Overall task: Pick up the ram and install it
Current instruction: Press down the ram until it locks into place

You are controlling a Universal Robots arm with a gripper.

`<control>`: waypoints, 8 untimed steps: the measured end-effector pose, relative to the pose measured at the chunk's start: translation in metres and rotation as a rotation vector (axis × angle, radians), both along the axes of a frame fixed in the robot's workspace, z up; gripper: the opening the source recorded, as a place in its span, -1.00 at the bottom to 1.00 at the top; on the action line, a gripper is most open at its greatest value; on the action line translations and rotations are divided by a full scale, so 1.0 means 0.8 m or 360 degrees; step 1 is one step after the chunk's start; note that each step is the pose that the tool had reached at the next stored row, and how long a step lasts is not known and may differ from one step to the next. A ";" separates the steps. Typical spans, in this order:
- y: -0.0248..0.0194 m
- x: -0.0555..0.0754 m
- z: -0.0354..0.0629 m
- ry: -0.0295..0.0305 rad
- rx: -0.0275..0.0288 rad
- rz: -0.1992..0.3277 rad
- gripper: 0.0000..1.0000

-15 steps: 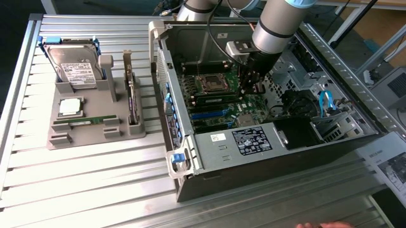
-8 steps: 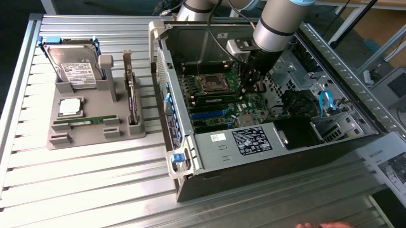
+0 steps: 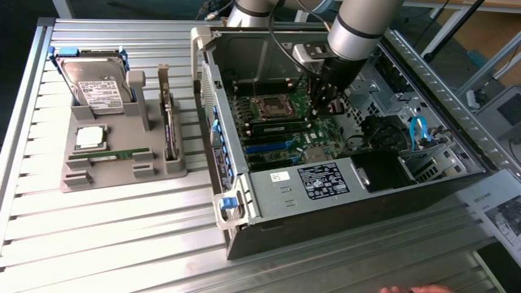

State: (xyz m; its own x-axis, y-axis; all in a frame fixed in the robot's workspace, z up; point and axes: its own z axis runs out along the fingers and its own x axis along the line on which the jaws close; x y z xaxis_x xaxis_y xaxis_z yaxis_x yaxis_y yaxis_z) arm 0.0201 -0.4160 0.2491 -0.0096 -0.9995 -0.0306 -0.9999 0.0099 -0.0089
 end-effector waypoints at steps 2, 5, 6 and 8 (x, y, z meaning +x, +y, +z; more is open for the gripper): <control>0.0000 0.000 0.004 0.00001 -0.00002 0.0000 -0.80; 0.0000 0.000 0.009 0.00001 0.00001 0.0000 -0.80; 0.0000 0.000 0.011 0.00001 0.00000 0.0000 -0.80; 0.0000 0.000 0.011 0.00001 0.00002 0.0000 -0.80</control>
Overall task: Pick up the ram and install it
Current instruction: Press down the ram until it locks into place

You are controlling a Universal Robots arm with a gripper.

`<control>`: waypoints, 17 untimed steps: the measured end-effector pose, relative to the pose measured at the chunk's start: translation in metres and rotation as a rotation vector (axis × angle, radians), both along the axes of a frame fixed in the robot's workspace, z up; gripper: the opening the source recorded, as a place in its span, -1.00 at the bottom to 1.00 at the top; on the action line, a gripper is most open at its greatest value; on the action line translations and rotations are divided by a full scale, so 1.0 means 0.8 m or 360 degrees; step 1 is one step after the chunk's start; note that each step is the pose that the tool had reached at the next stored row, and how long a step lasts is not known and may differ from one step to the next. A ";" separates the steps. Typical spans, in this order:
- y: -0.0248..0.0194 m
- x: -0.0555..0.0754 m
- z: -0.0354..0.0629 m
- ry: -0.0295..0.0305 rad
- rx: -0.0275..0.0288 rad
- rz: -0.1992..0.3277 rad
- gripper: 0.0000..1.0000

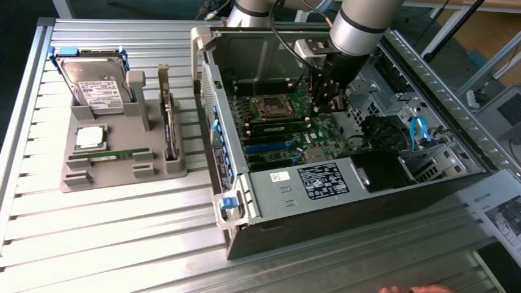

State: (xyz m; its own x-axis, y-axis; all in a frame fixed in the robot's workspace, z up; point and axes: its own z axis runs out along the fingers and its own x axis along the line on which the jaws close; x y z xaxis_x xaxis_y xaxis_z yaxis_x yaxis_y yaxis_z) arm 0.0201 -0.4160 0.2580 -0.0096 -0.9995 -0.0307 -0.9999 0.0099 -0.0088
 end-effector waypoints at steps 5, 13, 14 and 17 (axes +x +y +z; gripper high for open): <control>0.0000 0.000 0.000 -0.00001 -0.00001 0.0000 -0.80; 0.0000 -0.022 0.000 0.00000 -0.00002 0.0000 -0.80; 0.0000 -0.025 0.000 0.00000 -0.00001 0.0000 -0.80; 0.0000 -0.034 0.000 0.00000 -0.00001 0.0000 -0.80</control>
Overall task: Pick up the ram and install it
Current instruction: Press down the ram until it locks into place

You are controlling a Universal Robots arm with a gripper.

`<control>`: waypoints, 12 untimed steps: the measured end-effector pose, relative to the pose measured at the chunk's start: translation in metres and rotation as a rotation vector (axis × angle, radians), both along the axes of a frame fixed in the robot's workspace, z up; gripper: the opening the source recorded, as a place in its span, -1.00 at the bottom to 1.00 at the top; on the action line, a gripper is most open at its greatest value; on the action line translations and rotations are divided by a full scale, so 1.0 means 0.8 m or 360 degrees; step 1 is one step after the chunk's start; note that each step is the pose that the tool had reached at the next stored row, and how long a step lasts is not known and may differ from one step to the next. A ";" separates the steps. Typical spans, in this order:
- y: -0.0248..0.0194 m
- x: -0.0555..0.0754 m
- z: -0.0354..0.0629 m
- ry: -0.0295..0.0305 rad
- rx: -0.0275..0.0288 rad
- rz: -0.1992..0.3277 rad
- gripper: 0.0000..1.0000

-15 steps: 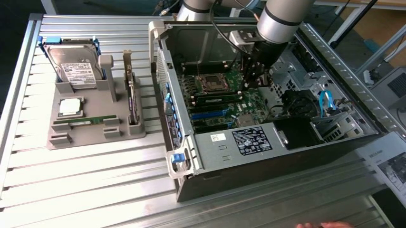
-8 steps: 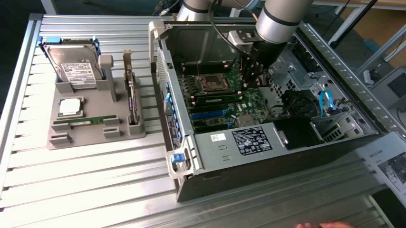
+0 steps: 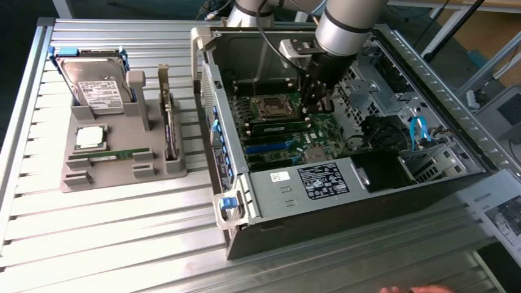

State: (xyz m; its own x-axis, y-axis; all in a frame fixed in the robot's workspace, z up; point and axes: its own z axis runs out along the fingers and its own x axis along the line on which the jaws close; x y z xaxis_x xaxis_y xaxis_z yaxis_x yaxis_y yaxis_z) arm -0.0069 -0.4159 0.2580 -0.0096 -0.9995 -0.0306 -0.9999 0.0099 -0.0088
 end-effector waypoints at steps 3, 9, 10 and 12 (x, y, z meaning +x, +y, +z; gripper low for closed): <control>-0.0001 -0.009 0.000 -0.00001 0.00000 0.0000 -0.80; -0.0001 -0.024 0.000 -0.00001 0.00000 0.0000 -0.80; -0.0001 -0.027 0.000 -0.00001 0.00000 0.0000 -0.80; -0.0001 -0.031 0.000 -0.00001 0.00000 0.0000 -0.80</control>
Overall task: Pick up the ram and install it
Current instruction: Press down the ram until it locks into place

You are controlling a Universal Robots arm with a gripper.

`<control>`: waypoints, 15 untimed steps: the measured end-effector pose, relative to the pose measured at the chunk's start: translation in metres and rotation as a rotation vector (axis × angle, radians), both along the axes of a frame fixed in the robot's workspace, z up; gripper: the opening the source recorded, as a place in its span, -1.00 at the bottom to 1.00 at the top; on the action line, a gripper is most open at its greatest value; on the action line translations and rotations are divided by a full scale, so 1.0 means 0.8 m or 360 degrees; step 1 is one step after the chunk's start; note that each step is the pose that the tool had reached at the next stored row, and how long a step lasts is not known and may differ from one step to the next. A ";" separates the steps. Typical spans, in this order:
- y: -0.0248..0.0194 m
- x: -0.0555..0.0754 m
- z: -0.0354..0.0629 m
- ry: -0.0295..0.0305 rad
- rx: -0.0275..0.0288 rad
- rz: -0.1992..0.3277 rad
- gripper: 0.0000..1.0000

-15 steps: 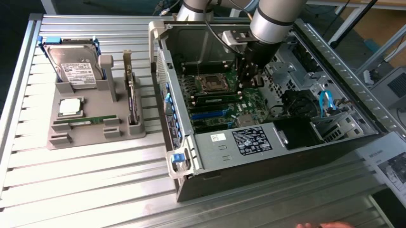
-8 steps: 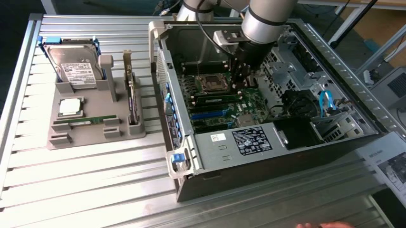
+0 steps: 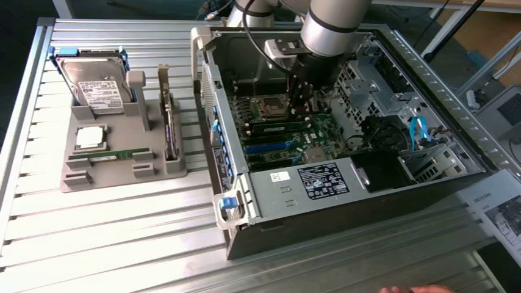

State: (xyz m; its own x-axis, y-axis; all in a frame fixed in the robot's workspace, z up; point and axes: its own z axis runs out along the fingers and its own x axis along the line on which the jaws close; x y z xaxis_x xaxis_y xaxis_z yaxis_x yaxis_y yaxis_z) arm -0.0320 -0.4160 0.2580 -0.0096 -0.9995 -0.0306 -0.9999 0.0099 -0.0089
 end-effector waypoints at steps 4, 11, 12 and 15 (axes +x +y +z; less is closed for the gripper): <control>0.0000 -0.006 0.000 0.00000 0.00000 0.0000 -0.80; 0.0000 -0.014 0.000 0.00000 -0.00001 0.0000 -0.80; 0.0000 -0.014 0.000 0.00000 -0.00001 0.0000 -0.80; 0.0000 -0.014 0.000 0.00001 -0.00001 0.0000 -0.80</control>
State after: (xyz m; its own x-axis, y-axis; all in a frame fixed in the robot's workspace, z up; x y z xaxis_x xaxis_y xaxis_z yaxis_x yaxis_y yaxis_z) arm -0.0431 -0.4160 0.2580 -0.0096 -0.9995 -0.0306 -0.9999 0.0098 -0.0089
